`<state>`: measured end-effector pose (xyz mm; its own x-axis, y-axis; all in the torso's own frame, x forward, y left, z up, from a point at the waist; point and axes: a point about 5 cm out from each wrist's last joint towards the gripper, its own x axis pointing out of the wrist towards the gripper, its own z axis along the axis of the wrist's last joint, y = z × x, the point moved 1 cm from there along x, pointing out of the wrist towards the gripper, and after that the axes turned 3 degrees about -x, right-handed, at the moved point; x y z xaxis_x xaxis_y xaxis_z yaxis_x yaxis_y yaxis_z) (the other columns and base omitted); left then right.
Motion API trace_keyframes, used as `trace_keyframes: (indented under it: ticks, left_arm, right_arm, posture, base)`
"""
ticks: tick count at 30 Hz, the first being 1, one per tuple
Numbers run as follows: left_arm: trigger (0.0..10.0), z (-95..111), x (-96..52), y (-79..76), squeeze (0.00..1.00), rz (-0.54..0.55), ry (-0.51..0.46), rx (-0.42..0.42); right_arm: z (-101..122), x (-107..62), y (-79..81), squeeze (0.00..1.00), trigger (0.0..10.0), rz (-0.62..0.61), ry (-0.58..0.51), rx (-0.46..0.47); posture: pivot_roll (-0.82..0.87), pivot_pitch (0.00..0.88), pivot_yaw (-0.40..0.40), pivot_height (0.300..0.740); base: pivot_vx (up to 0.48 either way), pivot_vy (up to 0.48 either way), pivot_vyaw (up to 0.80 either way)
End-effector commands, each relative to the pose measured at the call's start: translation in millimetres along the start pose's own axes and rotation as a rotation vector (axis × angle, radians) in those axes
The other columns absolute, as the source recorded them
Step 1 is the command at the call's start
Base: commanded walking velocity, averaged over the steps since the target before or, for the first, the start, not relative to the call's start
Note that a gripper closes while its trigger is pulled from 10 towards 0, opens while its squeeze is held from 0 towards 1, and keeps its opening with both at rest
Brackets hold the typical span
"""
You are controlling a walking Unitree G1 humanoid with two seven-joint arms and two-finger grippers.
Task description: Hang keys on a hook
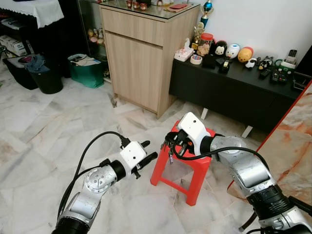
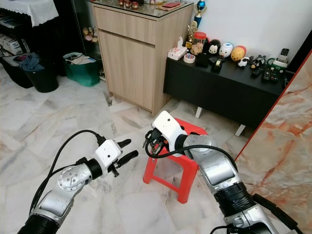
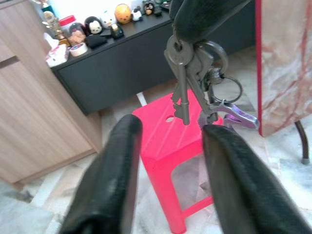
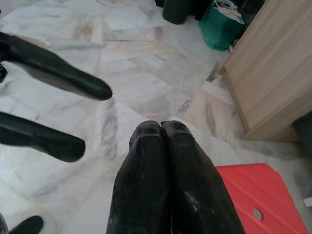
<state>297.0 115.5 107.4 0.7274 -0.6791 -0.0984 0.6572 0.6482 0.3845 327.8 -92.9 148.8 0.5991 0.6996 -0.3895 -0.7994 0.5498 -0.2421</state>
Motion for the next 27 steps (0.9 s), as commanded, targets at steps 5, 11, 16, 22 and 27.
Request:
trace_keyframes:
  ticks: [5,11,16,22,27]
  left_arm:
    - [10.0,0,3.2,3.4,0.00,0.030,0.015,0.024]
    - [10.0,-2,3.8,3.9,0.00,0.038,0.020,0.017]
    - [10.0,-3,5.2,6.0,0.00,0.057,0.023,0.014]
    - [10.0,-5,8.2,9.9,0.00,0.087,0.025,-0.002]
    - [10.0,-5,9.9,12.9,0.00,0.110,0.027,-0.001]
  right_arm:
    - [23,-1.3,5.8,0.00,10.0,0.034,-0.069,-0.040]
    - [24,-1.0,9.1,0.00,10.0,0.046,-0.075,-0.043]
    - [29,-1.7,12.6,0.00,10.0,0.061,-0.085,-0.050]
    - [30,-0.9,16.1,0.00,10.0,0.075,-0.090,-0.053]
    - [30,-0.9,17.4,0.00,10.0,0.079,-0.090,-0.053]
  posture:
    - [0.07,0.000,-0.098,0.740]
    - [0.07,0.000,-0.098,0.740]
    - [0.07,0.000,-0.098,0.740]
    - [0.07,0.000,-0.097,0.740]
    - [0.07,0.000,-0.097,0.740]
  base:
    - [0.000,0.000,0.00]
    - [0.000,0.000,0.00]
    - [0.000,0.000,0.00]
    - [0.000,0.000,0.00]
    - [0.000,0.000,0.00]
